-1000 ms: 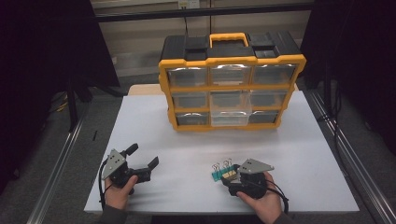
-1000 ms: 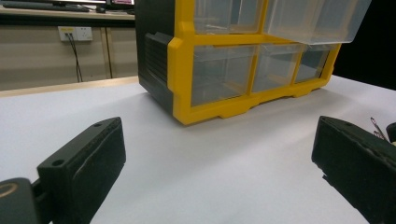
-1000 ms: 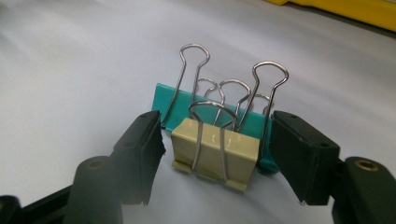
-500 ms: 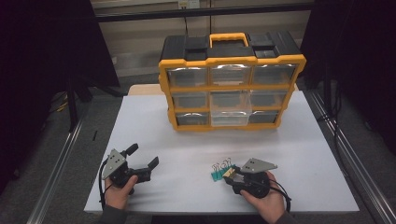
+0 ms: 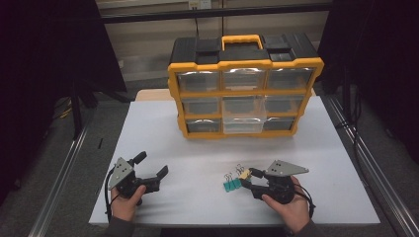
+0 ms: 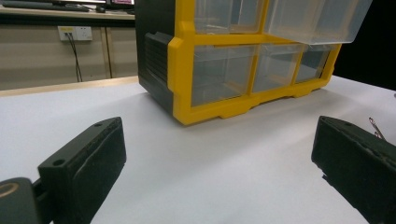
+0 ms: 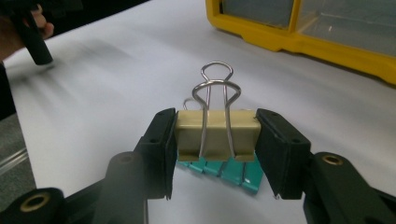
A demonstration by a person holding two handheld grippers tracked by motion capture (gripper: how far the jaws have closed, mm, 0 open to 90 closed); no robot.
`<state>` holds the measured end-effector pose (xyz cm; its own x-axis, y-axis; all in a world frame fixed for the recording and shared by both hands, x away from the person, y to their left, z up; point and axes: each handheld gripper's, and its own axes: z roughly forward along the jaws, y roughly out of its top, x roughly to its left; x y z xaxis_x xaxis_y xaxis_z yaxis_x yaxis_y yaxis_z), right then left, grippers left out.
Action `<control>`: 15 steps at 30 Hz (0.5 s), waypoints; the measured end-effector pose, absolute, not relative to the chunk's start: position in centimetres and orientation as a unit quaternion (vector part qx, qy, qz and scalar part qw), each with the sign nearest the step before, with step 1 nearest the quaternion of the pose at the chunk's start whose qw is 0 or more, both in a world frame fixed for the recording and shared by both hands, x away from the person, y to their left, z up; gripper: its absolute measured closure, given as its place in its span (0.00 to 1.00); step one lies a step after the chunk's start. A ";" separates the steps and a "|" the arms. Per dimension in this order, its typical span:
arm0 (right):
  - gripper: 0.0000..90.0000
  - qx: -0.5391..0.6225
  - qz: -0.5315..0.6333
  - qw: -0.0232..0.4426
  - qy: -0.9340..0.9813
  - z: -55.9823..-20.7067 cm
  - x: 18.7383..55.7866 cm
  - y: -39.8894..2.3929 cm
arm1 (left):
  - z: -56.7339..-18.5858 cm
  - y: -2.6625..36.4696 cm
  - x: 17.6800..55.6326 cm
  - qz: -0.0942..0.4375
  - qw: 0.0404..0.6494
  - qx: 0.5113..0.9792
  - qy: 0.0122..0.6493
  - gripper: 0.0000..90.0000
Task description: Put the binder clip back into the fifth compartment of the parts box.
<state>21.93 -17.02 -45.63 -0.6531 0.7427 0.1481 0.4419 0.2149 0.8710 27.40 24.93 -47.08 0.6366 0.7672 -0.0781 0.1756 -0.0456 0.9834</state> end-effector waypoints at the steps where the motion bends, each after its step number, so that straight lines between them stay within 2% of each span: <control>1: 0.56 0.386 0.497 0.151 0.763 -45.5 22.1 -17.1 | -47.1 24.9 27.4 0.247 0.598 0.679 0.347 0.04; 15: 0.56 0.363 0.527 0.136 0.756 -42.4 23.8 -17.1 | -47.1 24.9 27.4 0.246 0.599 0.678 0.346 0.04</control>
<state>23.76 -17.06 -42.40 -0.7001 0.6916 0.1777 0.4057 0.1805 0.8960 27.44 24.90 -47.10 0.6390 0.7649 -0.0810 0.1744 -0.0415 0.9838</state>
